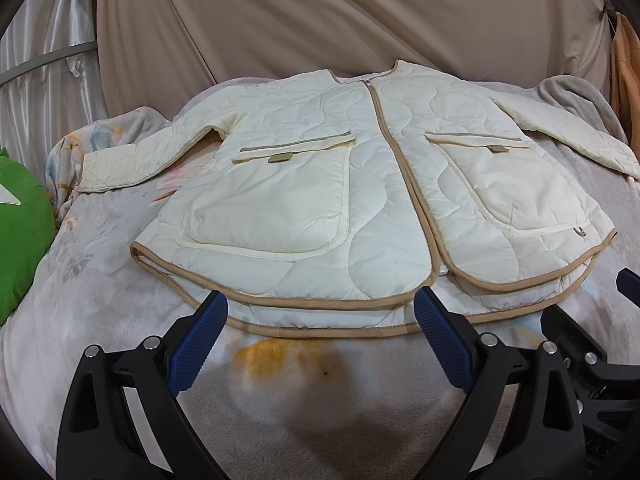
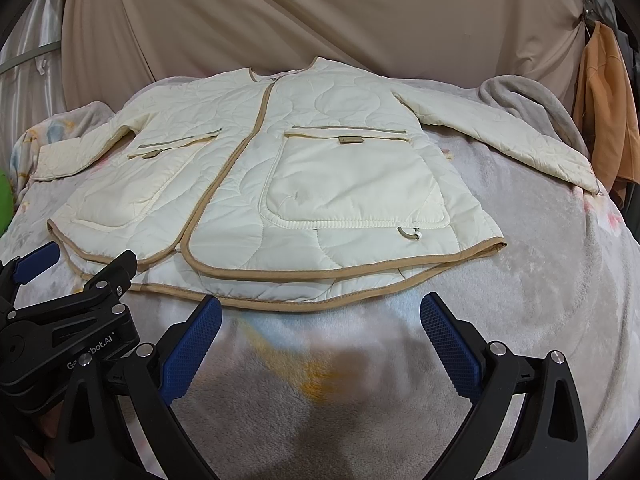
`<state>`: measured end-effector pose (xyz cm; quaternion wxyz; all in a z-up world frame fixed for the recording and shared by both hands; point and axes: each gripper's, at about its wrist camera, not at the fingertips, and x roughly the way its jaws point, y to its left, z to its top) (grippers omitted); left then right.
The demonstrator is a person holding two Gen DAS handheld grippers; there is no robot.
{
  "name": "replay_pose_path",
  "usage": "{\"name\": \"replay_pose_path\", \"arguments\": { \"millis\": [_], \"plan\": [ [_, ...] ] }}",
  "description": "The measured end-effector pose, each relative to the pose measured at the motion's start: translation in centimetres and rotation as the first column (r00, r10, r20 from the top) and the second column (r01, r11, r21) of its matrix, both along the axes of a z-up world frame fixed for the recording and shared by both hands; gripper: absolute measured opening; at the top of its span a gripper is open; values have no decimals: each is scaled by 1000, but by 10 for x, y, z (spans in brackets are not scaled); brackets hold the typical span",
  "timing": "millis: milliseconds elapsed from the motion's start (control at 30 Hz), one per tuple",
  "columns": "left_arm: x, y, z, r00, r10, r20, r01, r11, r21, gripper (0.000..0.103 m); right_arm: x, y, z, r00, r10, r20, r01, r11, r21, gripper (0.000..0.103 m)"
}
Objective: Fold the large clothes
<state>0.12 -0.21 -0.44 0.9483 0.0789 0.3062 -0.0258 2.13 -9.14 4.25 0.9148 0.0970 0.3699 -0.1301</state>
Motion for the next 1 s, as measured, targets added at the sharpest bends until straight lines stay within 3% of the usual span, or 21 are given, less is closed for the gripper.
{"name": "replay_pose_path", "arguments": {
  "millis": [267, 400, 500, 633, 800, 1000],
  "plan": [
    [1, 5, 2, 1000, -19, -19, 18, 999, -28, 94, 2, -2, -2, 999, 31, -9, -31, 999, 33, 98],
    [4, 20, 13, 999, -35, -12, 35, 999, -35, 97, 5, -28, 10, 999, 48, -5, -48, 996, 69, 98],
    [19, 40, 28, 998, -53, -29, 51, 997, -57, 98, 9, -83, 23, 1000, 19, 16, -21, 994, 110, 98],
    [51, 70, 40, 999, -12, -42, 8, 997, -81, 98, 14, -206, 16, 985, -168, 31, 162, 978, 133, 98],
    [96, 101, 47, 997, 12, -71, -21, 990, -136, 98, 15, -358, -16, 909, -417, -3, 410, 893, 185, 98],
    [139, 114, 49, 995, 48, -88, -63, 984, -170, 98, 15, -480, -52, 782, -622, -45, 596, 723, 349, 96]
  ]
}}
